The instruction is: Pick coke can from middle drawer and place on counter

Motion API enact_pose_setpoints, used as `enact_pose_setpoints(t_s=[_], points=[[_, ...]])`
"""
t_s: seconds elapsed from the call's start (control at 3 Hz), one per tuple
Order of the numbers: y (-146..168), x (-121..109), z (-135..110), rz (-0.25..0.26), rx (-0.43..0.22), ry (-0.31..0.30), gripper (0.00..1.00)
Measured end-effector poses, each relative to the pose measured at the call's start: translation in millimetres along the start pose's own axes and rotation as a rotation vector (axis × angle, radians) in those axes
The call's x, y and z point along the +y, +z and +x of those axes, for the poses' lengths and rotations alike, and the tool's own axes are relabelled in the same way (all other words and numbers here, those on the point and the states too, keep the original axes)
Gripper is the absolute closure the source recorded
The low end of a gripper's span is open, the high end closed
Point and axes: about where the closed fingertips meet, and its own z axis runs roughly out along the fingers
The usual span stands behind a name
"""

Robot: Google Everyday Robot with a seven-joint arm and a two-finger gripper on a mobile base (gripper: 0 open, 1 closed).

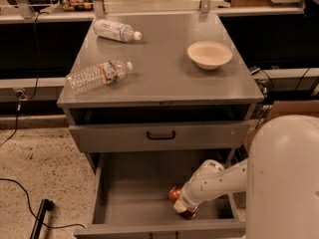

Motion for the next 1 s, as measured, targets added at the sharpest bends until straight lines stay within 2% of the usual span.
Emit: enact_pose_setpoints(t_s=[0.33,1.0], points=[[-0.1,7.1,-0.7,-0.023,0.006,-0.014,1.0],[-38.4,11.8,-42.2,-0.12,-0.056,0.045,1.0]])
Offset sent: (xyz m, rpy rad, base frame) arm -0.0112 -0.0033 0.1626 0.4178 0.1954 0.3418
